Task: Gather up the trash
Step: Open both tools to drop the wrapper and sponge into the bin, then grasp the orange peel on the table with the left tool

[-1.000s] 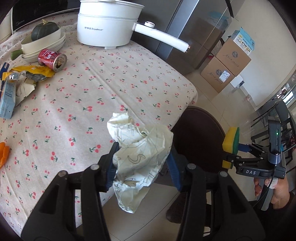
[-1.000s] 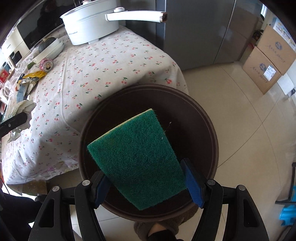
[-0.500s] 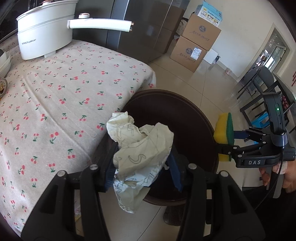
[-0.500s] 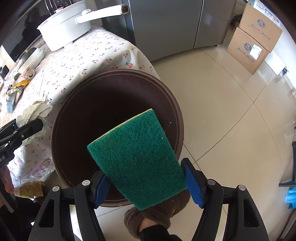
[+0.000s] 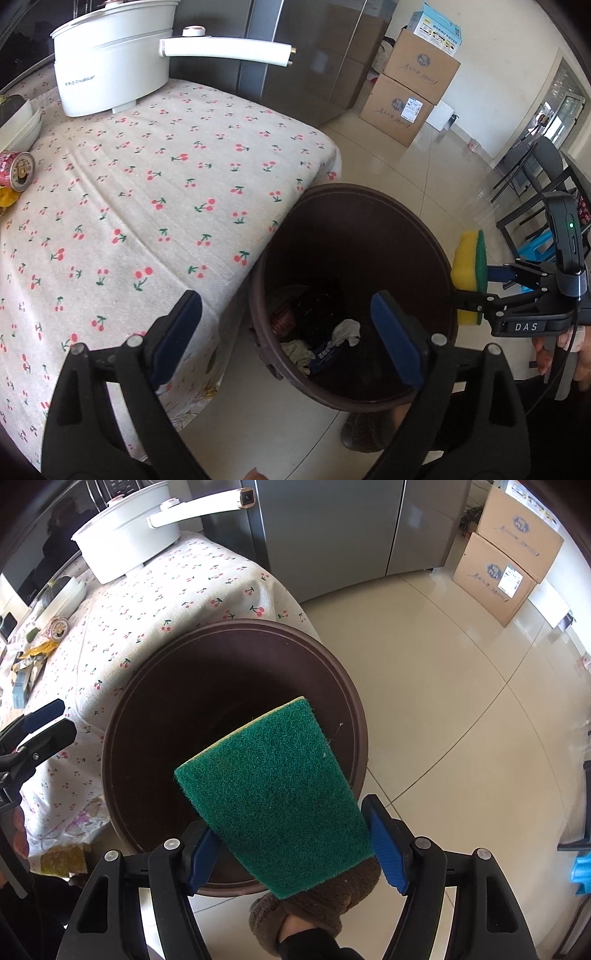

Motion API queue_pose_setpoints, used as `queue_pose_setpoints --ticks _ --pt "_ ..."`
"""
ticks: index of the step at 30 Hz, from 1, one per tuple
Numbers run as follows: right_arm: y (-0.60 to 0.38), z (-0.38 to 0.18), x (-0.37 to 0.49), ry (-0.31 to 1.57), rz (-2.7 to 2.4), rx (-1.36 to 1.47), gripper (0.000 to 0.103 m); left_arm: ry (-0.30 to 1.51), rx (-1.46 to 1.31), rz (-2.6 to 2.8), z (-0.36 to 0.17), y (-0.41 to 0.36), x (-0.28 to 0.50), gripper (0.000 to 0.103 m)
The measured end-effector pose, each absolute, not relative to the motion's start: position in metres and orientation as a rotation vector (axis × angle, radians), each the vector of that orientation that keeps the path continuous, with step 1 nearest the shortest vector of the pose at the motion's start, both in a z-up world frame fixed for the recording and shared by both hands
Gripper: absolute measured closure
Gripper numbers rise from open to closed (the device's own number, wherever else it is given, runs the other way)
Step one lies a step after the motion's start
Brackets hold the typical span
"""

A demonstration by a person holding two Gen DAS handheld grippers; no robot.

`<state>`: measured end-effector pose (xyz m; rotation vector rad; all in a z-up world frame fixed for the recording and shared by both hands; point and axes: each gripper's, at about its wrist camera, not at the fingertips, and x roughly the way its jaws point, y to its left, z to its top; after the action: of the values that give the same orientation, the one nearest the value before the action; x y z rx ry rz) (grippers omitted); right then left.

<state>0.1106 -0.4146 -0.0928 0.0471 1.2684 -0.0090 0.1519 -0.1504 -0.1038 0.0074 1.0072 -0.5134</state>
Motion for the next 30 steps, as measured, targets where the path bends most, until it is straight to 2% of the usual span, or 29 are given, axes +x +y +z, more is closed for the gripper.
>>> queue_pose_setpoints --ticks 12,15,16,30 --pt "-0.377 -0.089 0.127 1.267 0.024 -0.006 0.028 1.000 -0.065 -0.356 -0.082 -0.074 0.147 0.007" --pt "-0.367 -0.086 0.132 1.264 0.025 -0.002 0.018 0.992 -0.070 -0.334 -0.076 -0.059 0.143 0.005" --pt "-0.363 -0.085 0.133 1.261 0.029 0.001 0.017 0.992 -0.072 -0.329 -0.074 -0.054 0.142 0.004" --pt "-0.298 -0.068 0.145 1.229 0.123 -0.059 0.016 0.999 -0.113 -0.217 -0.064 0.012 0.129 0.003"
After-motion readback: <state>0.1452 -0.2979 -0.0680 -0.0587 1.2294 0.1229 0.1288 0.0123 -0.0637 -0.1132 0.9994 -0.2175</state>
